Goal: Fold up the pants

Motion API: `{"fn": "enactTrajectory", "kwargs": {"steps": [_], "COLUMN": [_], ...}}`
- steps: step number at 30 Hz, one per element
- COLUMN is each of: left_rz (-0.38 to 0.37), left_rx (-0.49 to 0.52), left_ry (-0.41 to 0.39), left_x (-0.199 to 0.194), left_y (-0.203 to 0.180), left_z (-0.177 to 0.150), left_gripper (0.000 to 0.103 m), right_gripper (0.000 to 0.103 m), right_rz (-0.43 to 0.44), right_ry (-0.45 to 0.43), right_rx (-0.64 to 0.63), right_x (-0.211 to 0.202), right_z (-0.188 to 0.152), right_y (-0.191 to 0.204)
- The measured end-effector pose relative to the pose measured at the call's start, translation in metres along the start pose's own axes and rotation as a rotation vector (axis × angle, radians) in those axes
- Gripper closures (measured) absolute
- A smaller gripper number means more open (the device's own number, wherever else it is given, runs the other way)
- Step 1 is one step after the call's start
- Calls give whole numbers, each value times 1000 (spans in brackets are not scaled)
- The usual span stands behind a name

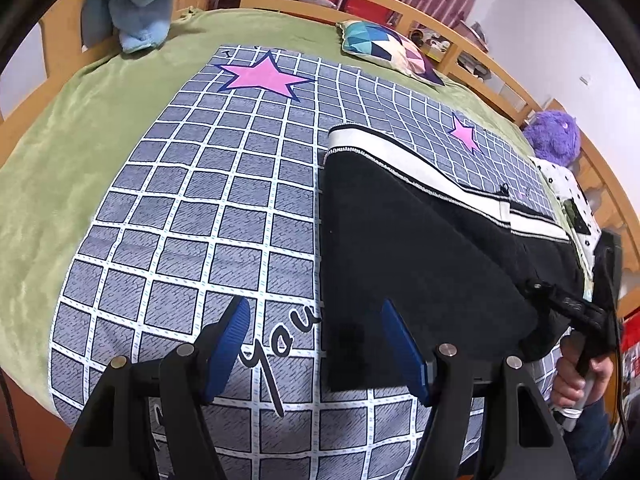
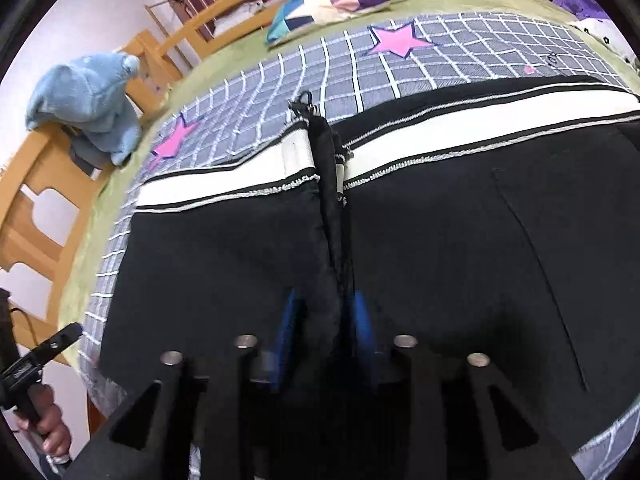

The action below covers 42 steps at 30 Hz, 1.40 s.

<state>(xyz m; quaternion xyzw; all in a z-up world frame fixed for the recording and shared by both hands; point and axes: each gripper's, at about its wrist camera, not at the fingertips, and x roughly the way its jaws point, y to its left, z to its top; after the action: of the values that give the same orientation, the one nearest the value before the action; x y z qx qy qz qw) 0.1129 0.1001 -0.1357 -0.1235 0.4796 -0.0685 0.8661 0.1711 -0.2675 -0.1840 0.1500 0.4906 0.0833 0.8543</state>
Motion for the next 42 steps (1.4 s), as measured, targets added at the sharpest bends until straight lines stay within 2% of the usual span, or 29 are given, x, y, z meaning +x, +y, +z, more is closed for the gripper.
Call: {"fn": "enactTrajectory", "kwargs": {"steps": [1, 6, 7, 8, 10, 11, 14, 16, 18, 20, 22, 24, 27, 29, 32, 37, 40, 42], "left_rz": [0, -37, -42, -44, -34, -28, -18, -27, -32, -33, -29, -31, -22, -27, -35, -48, -47, -51], "left_rx": [-4, -33, -29, -21, 10, 22, 34, 22, 13, 12, 10, 7, 4, -4, -17, -8, -1, -7], "left_ry": [2, 35, 38, 38, 27, 20, -5, -6, -2, -2, 1, -1, -11, -7, 11, 29, 26, 34], "left_x": [0, 5, 5, 4, -2, -4, -13, -15, -16, -15, -15, -17, -18, -15, -9, 1, 6, 12], "left_y": [1, -2, -4, -6, -12, -13, -12, -9, -7, -5, -5, -3, 1, 2, 2, 0, 1, 3], "left_z": [-1, -2, -3, -3, -3, -2, -2, -2, -4, -5, -6, -8, -8, -8, -7, -1, 4, 7], "left_gripper": [36, 36, 36, 36, 36, 36, 36, 36, 36, 36, 36, 36, 36, 36, 36, 36, 36, 36], "right_gripper": [50, 47, 52, 73, 81, 83, 83, 83, 83, 78, 76, 70, 68, 63, 62, 62, 62, 79], "right_rz": [3, 13, 3, -5, 12, 46, 119, 110, 70, 20, -8, -29, -62, -95, -122, -134, -139, -173], "right_ry": [-4, 37, 23, 21, 39, 18, -85, -119, -95, 5, 53, 11, -8, -51, -100, -111, -82, -32], "right_rx": [-2, 6, -9, -29, -35, -27, -27, -21, -40, -8, 0, -40, -106, -147, -160, -179, -180, -176], "right_x": [-4, 9, 11, 13, 10, 1, -40, -56, -49, -20, -2, -7, -24, -38, -45, -27, 4, 29], "right_z": [-3, -29, -33, -32, -28, -24, -16, -17, -23, -35, -44, -47, -42, -32, -13, 33, 52, 62], "right_y": [-1, 1, 5, 9, 12, 11, 11, 9, 5, -8, -14, -6, 8, 14, 18, 27, 30, 26]}}
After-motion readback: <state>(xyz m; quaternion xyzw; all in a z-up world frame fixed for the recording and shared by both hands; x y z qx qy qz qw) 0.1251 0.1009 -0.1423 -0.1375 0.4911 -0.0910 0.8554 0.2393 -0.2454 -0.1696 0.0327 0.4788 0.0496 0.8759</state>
